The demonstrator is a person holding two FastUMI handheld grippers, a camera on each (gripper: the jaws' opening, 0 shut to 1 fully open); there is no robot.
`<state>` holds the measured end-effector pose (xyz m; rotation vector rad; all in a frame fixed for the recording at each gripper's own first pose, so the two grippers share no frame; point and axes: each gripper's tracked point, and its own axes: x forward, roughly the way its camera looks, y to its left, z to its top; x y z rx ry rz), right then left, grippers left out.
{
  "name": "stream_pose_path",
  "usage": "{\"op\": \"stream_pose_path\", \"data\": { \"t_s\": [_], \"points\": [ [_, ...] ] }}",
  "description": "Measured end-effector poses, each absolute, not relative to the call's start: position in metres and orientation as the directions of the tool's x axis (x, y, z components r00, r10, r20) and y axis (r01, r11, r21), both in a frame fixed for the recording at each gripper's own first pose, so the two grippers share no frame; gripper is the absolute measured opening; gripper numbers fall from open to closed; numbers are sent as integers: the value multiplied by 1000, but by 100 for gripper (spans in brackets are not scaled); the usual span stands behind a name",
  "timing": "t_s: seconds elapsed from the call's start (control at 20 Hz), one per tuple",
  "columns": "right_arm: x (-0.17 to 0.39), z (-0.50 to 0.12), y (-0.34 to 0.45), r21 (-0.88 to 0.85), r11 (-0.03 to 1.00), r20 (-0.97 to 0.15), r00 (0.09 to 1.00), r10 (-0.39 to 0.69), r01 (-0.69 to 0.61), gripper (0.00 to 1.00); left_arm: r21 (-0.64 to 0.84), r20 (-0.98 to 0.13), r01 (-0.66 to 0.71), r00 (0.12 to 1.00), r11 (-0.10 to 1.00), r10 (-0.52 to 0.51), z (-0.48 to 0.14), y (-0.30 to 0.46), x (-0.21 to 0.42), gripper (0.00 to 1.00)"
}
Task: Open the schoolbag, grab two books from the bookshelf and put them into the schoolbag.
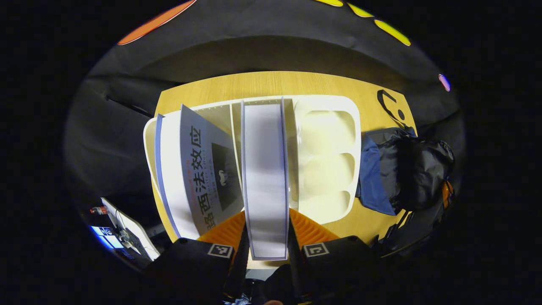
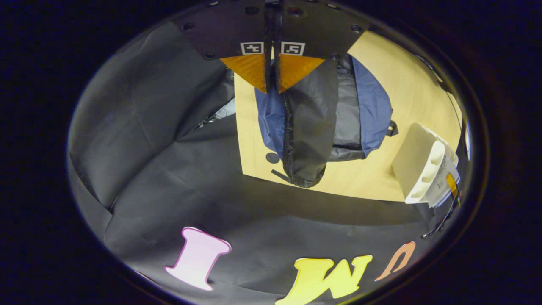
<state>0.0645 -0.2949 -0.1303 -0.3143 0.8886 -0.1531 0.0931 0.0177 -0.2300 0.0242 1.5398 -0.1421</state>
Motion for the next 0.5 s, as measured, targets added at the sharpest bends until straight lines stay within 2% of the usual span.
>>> {"op": "stream_pose_path", "data": {
  "t_s": [0.05, 0.1, 0.15, 0.2, 0.5],
  "points": [
    [64, -130, -295, -331, 944, -736, 624, -260, 2, 0, -76, -997, 104, 27, 992, -79, -227, 19, 92, 45],
    [63, -131, -295, -331, 944, -737, 624, -260, 2, 0, -74, -996, 109, 37, 991, -78, -224, 21, 90, 48],
    [62, -131, -295, -331, 944, -738, 623, -259, 1, 0, -67, -996, 115, 53, 991, -73, -217, 24, 89, 39],
    [63, -131, -294, -332, 943, -737, 624, -259, -1, 0, -64, -995, 124, 64, 990, -72, -210, 27, 88, 42],
    [63, -131, -290, -333, 943, -735, 629, -253, -10, 0, -158, -974, 93, 146, 983, -171, -141, 36, 67, 40]
  ]
}}
